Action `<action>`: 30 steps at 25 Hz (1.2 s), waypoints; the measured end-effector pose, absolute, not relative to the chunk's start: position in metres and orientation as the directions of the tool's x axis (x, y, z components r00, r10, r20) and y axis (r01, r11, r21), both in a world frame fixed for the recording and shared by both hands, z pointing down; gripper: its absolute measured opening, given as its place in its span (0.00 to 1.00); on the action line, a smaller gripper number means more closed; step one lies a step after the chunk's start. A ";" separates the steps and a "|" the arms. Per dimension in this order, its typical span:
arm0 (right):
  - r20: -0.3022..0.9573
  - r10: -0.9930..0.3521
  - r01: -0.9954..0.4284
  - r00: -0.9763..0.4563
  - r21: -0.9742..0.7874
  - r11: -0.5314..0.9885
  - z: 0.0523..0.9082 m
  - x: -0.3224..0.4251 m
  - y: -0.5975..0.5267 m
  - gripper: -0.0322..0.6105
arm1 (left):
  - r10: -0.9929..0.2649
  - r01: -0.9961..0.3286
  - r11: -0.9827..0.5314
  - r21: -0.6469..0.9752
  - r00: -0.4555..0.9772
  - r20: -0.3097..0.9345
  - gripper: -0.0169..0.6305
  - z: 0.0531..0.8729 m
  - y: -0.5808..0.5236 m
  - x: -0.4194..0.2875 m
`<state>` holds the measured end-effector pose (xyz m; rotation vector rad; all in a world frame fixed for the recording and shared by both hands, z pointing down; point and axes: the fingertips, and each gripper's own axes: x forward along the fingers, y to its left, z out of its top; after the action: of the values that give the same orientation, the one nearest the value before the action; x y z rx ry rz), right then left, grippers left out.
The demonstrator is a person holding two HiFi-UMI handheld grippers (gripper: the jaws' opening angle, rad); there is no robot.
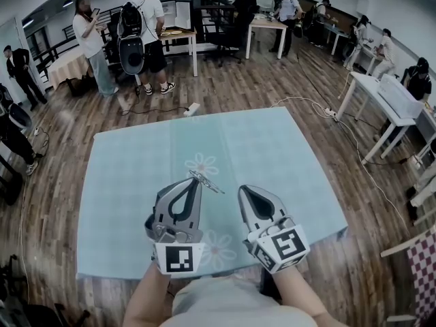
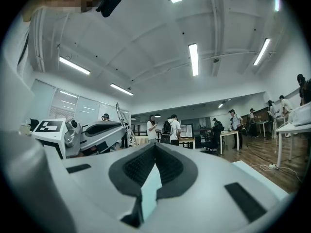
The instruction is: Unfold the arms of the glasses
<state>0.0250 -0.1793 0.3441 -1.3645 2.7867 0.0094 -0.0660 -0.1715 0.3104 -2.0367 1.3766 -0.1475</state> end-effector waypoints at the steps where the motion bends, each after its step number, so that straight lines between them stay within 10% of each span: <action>1: -0.037 -0.789 -0.789 -0.614 -0.012 0.614 0.344 0.025 -0.179 0.06 | -0.859 -0.777 -0.219 -0.590 0.440 -0.261 0.04 0.312 -0.171 -0.066; 30: -0.017 -0.709 -0.709 -0.705 0.043 0.704 0.345 0.013 -0.172 0.06 | -0.780 -0.289 -0.052 -0.956 0.610 -0.142 0.04 0.342 -0.156 -0.046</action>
<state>0.0134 -0.1716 0.3447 -1.2068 2.9011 0.0731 -0.0463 -0.1558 0.3420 -1.6255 0.9052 -0.5051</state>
